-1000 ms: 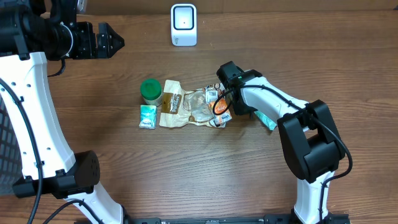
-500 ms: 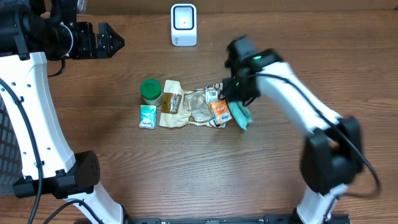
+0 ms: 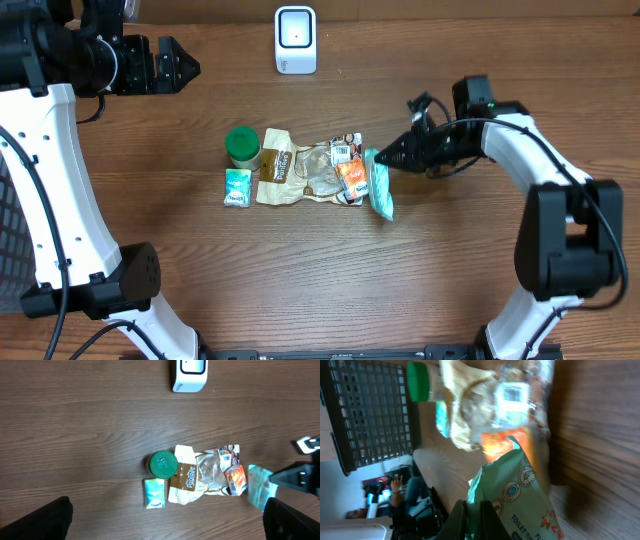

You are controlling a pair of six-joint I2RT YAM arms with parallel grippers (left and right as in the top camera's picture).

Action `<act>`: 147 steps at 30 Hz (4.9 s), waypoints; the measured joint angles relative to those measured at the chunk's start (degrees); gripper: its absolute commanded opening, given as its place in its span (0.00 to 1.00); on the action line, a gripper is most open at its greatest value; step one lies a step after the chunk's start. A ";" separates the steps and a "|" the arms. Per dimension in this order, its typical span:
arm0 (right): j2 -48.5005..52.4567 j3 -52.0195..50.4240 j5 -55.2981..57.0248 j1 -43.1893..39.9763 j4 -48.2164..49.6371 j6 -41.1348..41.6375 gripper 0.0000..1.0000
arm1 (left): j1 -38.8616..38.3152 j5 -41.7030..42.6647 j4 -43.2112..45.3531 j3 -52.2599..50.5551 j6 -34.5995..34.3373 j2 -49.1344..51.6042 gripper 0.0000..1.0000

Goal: Scan the item barcode
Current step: 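Move the green tissue pack rightward and set it on the table, then grasp the green tissue pack again and slide it further right, then lift the green tissue pack and hold it up to the white scanner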

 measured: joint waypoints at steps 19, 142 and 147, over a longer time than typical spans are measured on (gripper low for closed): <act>5.38 9.57 22.62 -14.56 -9.01 0.96 0.61 | 0.00 0.00 0.02 0.00 0.00 0.00 0.99; 28.98 42.62 84.26 23.76 62.45 -41.42 0.04 | 0.00 -0.17 -0.07 -0.09 0.17 0.00 1.00; 32.79 42.62 84.06 25.09 63.80 -53.86 0.04 | 0.00 -0.20 0.00 -0.09 0.17 0.00 1.00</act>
